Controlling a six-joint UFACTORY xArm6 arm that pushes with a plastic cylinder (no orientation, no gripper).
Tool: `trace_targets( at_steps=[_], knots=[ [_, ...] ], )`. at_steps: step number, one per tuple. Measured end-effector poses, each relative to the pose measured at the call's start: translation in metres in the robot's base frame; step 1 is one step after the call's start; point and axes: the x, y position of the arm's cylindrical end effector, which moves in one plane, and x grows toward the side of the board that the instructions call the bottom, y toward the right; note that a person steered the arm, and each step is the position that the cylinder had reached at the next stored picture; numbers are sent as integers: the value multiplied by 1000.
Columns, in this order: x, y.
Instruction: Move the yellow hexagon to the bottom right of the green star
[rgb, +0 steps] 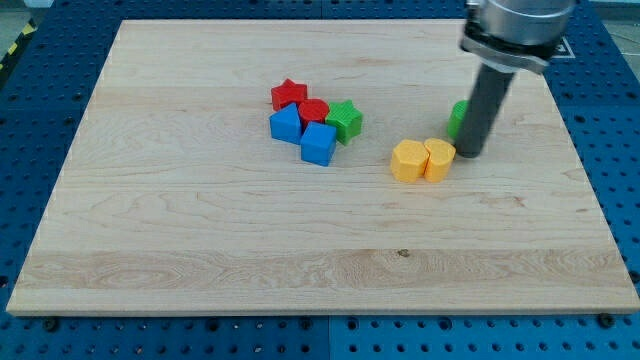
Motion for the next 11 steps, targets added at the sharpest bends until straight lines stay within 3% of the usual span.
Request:
trace_targets(
  at_steps=[1,2,4,5,7,8,9,11],
  knots=[
    [36,18],
    [49,-22],
    [28,-108],
    [16,-119],
    [82,-86],
    [81,-15],
    [64,22],
    [-22,-4]
  ],
)
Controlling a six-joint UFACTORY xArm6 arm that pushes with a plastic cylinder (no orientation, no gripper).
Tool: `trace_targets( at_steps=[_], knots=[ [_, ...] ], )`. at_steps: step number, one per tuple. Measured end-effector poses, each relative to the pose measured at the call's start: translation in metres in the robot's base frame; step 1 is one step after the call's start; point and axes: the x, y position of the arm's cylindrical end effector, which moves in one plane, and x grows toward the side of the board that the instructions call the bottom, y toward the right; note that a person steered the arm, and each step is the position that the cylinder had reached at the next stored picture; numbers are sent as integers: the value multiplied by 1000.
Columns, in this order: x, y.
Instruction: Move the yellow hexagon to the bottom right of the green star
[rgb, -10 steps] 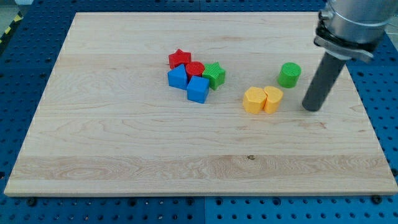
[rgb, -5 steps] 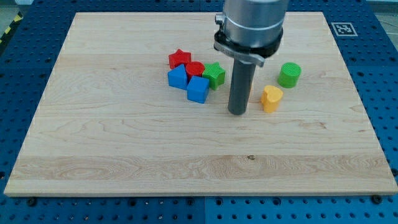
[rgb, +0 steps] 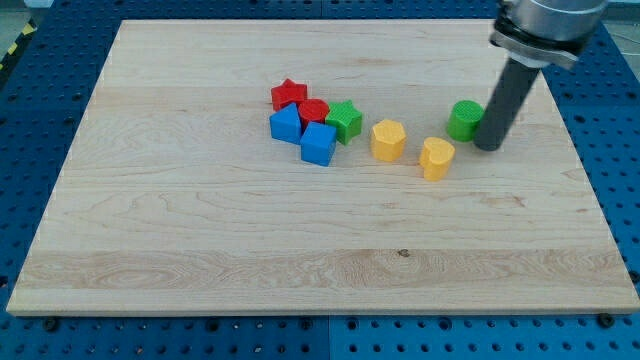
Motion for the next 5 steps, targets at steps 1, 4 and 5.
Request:
trace_targets(
  at_steps=[1,4,5],
  knots=[
    [27,-32],
    [24,-67],
    [24,-102]
  ],
)
